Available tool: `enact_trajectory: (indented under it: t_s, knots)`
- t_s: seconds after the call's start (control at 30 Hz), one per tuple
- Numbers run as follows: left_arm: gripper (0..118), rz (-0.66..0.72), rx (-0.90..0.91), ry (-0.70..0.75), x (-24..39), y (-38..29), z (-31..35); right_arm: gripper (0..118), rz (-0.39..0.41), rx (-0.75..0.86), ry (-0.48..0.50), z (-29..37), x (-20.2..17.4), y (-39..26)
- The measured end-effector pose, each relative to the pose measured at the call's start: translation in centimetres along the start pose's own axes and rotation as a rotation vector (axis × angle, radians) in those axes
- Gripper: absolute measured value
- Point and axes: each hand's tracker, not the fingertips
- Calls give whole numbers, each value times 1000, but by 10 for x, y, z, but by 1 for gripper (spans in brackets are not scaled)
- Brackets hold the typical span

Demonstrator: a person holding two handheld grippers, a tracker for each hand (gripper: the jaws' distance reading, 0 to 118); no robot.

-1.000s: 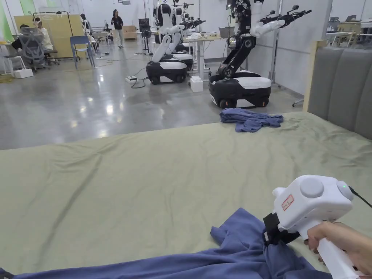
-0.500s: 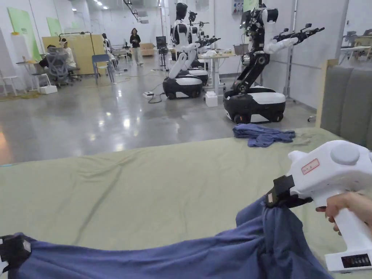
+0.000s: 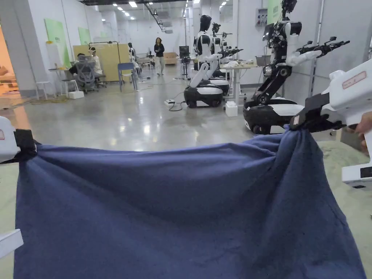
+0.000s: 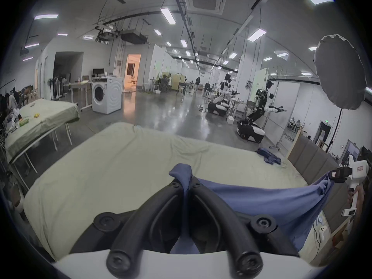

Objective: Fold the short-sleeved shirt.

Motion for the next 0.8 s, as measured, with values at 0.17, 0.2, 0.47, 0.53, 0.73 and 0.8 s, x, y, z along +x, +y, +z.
enact_trajectory:
  t_s: [0.17,0.2,0.47,0.53,0.73,0.8]
  knots:
    - [3,-63,61,37,9,34,8,7,44,42,6,15,-37,2]
    - [3,-74,71,41,10,40,7,7,47,50,14,16,-40,7]
    - [3,-70,118,62,7,79,-6,7,38,122,26,24,-63,48]
    - [3,-40,143,56,6,93,-10,7,40,127,28,25,-70,59]
    - [2,-40,235,75,20,154,-16,7,28,212,36,36,-94,122]
    - [2,-60,270,75,24,172,-16,7,37,253,29,47,-107,143]
